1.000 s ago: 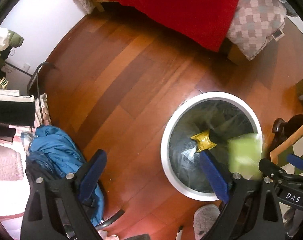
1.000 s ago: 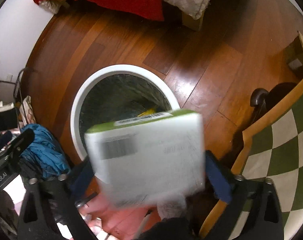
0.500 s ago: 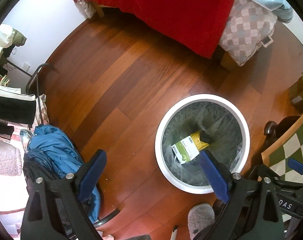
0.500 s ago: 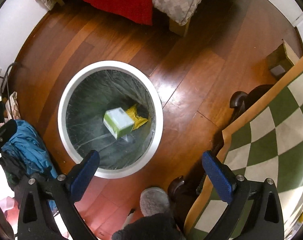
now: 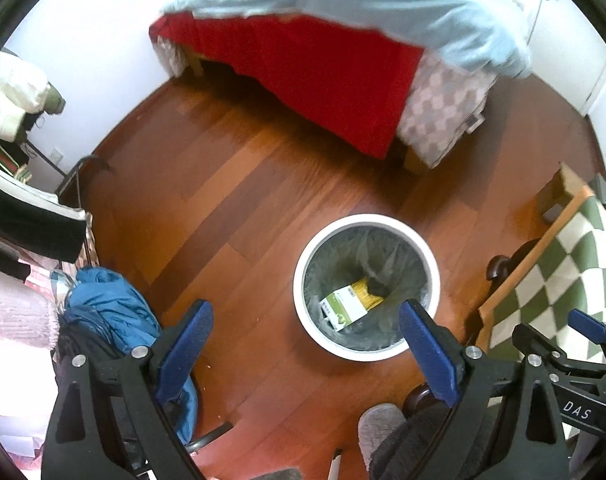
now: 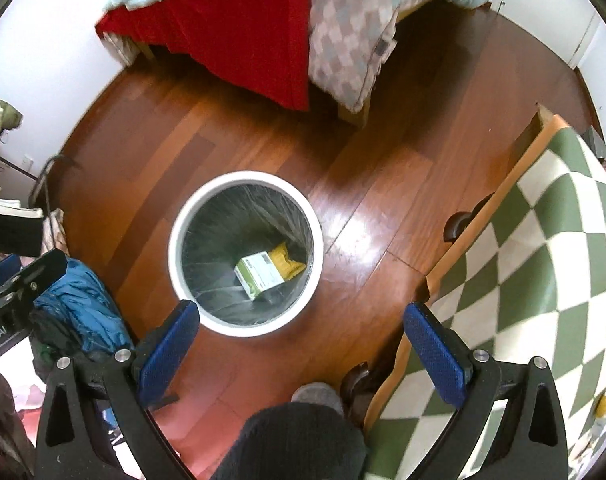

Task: Collect trash
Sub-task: 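Move both tools back toward the table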

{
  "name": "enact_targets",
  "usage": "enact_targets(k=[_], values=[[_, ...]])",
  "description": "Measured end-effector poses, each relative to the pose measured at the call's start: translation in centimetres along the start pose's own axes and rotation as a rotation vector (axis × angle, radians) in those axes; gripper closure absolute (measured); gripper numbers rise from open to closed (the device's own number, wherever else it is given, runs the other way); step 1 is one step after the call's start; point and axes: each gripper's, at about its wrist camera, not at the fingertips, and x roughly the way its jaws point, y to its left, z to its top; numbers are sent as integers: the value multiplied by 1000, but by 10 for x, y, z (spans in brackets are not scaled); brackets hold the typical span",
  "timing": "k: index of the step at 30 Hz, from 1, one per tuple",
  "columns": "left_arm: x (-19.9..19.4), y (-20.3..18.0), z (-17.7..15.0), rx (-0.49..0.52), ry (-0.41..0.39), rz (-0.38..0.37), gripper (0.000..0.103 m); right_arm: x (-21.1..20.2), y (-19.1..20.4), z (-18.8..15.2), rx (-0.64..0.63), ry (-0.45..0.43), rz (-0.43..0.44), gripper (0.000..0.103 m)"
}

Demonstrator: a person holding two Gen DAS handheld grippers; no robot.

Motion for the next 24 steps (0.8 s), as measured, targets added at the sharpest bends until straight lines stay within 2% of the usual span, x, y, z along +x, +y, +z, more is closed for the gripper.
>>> enact_targets(k=[8, 14, 19, 24], values=[[-80, -8, -20, 16, -115, -42, 8, -102, -20, -35, 47, -152, 77, 0], [-128, -43, -35, 69, -189, -90, 8, -167, -56, -73, 137, -248, 160, 0], [-145, -109, -51, 167, -222, -150, 8, -202, -114, -118, 279, -282, 196, 0], [-117, -204, -73, 300, -162, -204, 8, -215, -206, -180, 464, -265, 123, 0]])
